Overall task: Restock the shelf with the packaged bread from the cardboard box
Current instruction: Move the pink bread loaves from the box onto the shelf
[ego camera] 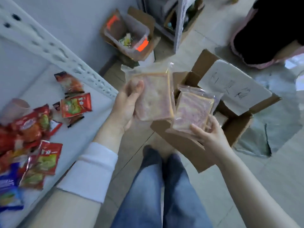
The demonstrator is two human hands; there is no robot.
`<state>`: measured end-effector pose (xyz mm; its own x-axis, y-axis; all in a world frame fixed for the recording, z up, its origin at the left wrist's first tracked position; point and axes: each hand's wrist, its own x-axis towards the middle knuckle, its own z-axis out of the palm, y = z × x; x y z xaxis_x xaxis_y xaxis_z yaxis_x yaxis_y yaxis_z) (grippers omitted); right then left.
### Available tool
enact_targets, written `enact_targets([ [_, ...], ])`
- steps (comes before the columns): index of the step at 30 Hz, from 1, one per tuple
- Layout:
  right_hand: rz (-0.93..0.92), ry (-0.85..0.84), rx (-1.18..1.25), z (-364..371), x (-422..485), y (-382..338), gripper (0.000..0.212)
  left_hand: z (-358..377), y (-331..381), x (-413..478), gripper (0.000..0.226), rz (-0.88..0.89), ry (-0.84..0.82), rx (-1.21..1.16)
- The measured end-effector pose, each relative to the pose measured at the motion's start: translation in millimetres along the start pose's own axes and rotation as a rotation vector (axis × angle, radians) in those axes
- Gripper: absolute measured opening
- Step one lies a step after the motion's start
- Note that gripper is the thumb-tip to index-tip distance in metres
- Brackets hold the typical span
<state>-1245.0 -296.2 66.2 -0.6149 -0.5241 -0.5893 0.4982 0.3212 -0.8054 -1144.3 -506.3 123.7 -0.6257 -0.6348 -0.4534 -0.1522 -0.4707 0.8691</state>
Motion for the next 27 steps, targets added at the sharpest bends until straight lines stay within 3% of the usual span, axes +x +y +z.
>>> enact_targets([
  [5,-0.180,-0.187,-0.118,107.1,-64.9,-78.3,0.037,-92.7,108.4,-97.0,0.013,0.323,0.235,-0.027],
  [12,-0.385,-0.462,-0.235,304.1,-167.0,-119.0,0.008,-279.2,196.0,-255.9,0.006,0.644,0.521,0.022],
  [16,-0.393,-0.606,-0.249,415.4,-221.4,-113.3,0.025,-398.8,199.8,-336.7,0.009,0.697,0.674,0.008],
  [19,-0.431,-0.686,-0.315,503.0,-247.0,-100.4,0.021,-478.2,193.8,-374.1,0.012,0.705,0.789,0.001],
  [22,-0.494,-0.685,-0.341,590.1,-261.3,-90.7,0.009,-545.4,196.7,-380.7,0.004,0.679,0.933,-0.031],
  [27,-0.538,-0.642,-0.334,725.1,-259.5,-84.0,0.019,-638.1,226.7,-353.4,0.007,0.651,1.030,0.008],
])
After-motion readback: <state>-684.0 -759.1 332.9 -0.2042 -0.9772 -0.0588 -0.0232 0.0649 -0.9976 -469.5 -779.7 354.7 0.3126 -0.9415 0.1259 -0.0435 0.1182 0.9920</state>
